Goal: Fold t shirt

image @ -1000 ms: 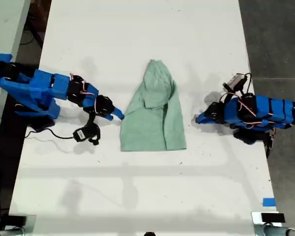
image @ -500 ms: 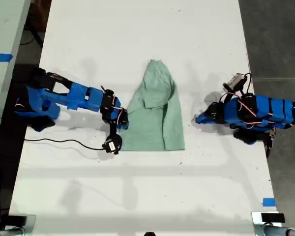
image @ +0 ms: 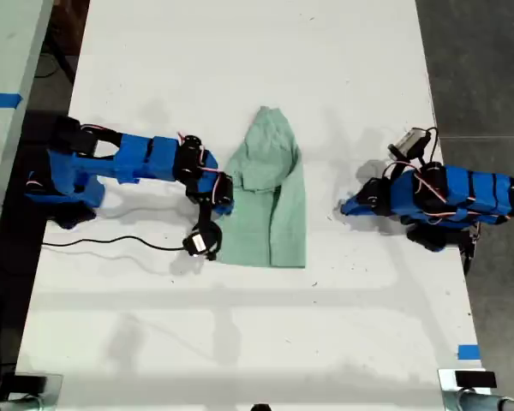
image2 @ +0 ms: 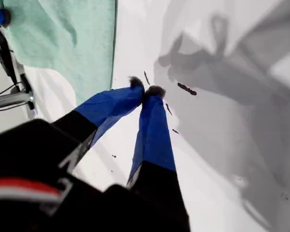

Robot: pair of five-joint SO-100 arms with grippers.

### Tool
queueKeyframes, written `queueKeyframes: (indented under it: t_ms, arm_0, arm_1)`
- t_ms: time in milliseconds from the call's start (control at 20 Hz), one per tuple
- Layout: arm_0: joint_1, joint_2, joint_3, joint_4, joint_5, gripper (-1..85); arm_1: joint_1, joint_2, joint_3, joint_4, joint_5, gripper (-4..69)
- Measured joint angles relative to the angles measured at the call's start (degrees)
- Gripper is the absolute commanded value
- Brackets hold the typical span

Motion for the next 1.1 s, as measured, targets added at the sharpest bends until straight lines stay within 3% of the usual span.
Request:
queueKeyframes:
  t_ms: [150,400,500,550,700,800,1000,1100]
  arm_0:
    - [0.0,-7.8,-10.0,-4.2,2.7,-0.3]
    - [0.0,-13.4,-11.1,-21.0,15.4,0.2]
    - [0.3,-16.3,-11.1,-25.2,17.5,19.9]
    - [0.4,-17.1,-11.1,-26.5,17.6,24.3]
    - [0.4,-17.4,-11.1,-27.9,17.9,20.6]
    - [0.4,-16.8,-11.1,-27.4,17.9,-0.2]
    - [-0.1,-1.8,-4.0,-20.2,17.5,-0.2]
    - [-1.5,14.3,9.5,-22.2,15.5,-0.3]
  arm_1:
    - [0.0,0.0,0.0,0.0,0.0,2.2]
    - [0.0,0.0,0.0,0.0,0.0,2.2]
    - [0.0,0.0,0.0,0.0,0.0,2.2]
    - [0.0,0.0,0.0,0.0,0.0,2.2]
    - [0.0,0.0,0.0,0.0,0.0,2.2]
    - [0.0,0.0,0.0,0.0,0.0,2.2]
    - [0.0,0.0,0.0,0.0,0.0,2.2]
    - [0.0,0.0,0.0,0.0,0.0,2.2]
